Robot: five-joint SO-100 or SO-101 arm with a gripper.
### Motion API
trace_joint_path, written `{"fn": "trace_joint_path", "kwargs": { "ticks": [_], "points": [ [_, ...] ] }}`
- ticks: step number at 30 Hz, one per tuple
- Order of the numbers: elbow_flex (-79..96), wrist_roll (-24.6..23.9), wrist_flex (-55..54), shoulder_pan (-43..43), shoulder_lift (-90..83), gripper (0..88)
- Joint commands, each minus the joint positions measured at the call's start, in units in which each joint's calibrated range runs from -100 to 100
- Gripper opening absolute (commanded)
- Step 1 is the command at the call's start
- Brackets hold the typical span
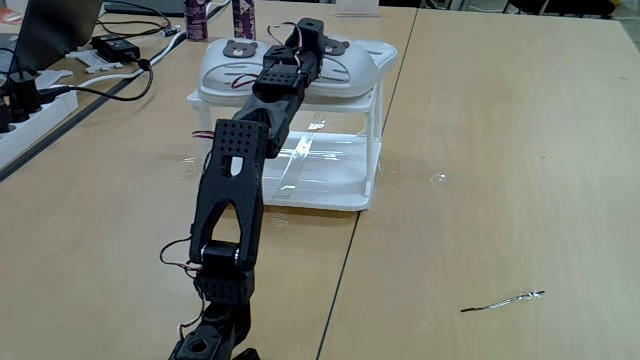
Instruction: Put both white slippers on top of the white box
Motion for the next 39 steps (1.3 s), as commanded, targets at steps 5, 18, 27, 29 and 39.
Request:
{"fn": "trace_joint_path", "kwargs": {
  "ticks": [5, 18, 27, 29, 39],
  "points": [
    [8.8, 0.4, 3.7, -0.6, -12.2, 16.6],
    [14.8, 0.4, 12.3, -0.5, -23.5, 16.6],
    [34.5, 0.4, 13.0, -0.1, -39.6, 16.6],
    [36.7, 0.4, 12.7, 0.0, -43.6, 15.9],
    [21.1, 0.4, 4.3, 0.0, -42.4, 0.6]
  ]
}}
